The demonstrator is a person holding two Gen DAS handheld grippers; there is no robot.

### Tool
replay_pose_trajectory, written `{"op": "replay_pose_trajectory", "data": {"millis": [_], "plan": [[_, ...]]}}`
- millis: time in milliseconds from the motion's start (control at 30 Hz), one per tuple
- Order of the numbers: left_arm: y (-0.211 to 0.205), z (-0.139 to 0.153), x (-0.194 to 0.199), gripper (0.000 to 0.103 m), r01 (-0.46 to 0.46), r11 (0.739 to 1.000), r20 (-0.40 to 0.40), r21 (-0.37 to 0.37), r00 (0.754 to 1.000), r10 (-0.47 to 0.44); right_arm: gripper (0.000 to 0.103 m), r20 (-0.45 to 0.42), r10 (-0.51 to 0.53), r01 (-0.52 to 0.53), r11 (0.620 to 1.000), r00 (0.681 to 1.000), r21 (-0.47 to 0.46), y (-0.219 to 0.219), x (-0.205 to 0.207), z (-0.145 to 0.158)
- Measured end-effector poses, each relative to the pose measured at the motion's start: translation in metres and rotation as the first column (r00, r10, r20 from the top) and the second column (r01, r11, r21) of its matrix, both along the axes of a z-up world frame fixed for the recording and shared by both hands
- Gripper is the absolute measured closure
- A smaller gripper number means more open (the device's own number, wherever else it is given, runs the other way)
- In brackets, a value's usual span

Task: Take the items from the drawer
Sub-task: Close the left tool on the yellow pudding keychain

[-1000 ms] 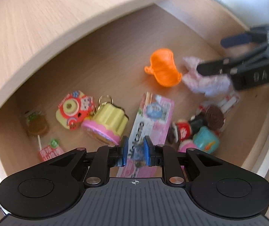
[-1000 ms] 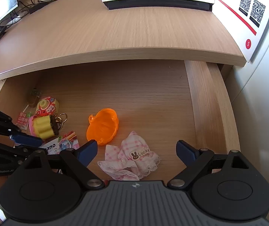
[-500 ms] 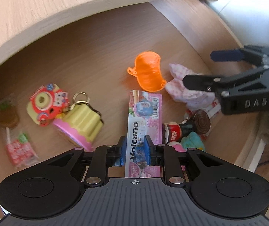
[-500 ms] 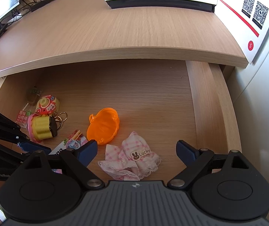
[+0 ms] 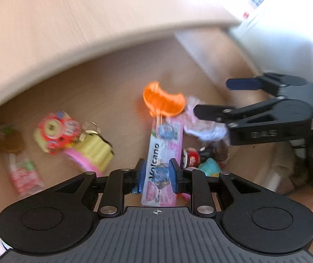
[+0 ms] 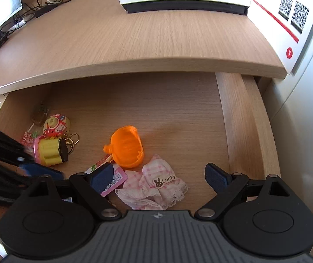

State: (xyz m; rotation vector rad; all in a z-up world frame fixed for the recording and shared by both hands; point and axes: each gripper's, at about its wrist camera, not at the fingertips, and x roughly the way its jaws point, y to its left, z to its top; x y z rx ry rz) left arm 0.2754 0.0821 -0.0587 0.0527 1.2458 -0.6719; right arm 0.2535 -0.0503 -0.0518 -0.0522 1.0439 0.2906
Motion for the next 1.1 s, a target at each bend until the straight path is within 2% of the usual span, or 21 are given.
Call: {"op": "replay_pose_trajectory", "data": {"millis": [133,300,367,433,500,600,667,800,900,967,1100], "plan": [[0.033,0.019,-0.012,0.078,-0.137,0.991,0.071,-0.012,0.988,0.137,0.011,0.061,0.084,-0.081,0.996,0.995,-0.04,0.019,0.004,0.008],[0.057,0.024,-0.017,0.078,-0.235,0.97,0.073,0.07,0.971,0.23,0.011,-0.02,0.195,-0.195,0.981,0.981,-0.008,0.05,0.033,0.0],[0.064,0.018,-0.009,0.078,-0.329,0.941,0.061,0.082,0.944,0.325,0.011,-0.034,0.217,-0.215,0.976,0.976,0.032,0.061,0.037,0.0],[0.067,0.014,-0.003,0.078,-0.45,0.89,0.051,0.071,0.893,0.448,0.011,-0.044,0.252,-0.248,0.966,0.967,0.074,0.069,0.035,0.001],[0.067,0.008,0.003,0.078,-0.521,0.852,0.018,0.043,0.854,0.521,0.012,-0.024,0.259,-0.259,0.965,0.965,0.032,0.074,0.031,0.002],[0.058,-0.003,0.008,0.078,-0.571,0.819,-0.015,0.064,0.82,0.573,0.012,0.001,0.233,-0.233,0.972,0.973,-0.041,0.068,0.028,0.002],[0.048,-0.011,0.012,0.078,-0.576,0.812,-0.012,0.095,0.815,0.58,0.012,0.013,0.187,-0.186,0.981,0.982,-0.056,0.059,0.027,0.004],[0.037,-0.02,0.022,0.06,-0.584,0.802,0.022,0.125,0.81,0.586,0.012,0.0,0.093,-0.093,0.995,0.996,-0.036,0.038,0.028,0.001],[0.025,-0.029,0.028,0.047,-0.561,0.816,0.042,0.139,0.827,0.561,0.012,0.001,0.057,-0.057,0.998,0.998,-0.018,0.026,0.025,0.001],[0.019,-0.034,0.03,0.047,-0.537,0.827,0.05,0.168,0.842,0.537,0.012,-0.013,0.043,-0.043,0.999,0.999,-0.005,0.022,0.025,-0.001],[0.015,-0.044,0.027,0.043,-0.514,0.831,0.038,0.213,0.854,0.519,0.012,-0.019,0.04,-0.039,0.999,0.999,0.006,0.021,0.021,-0.002]]}}
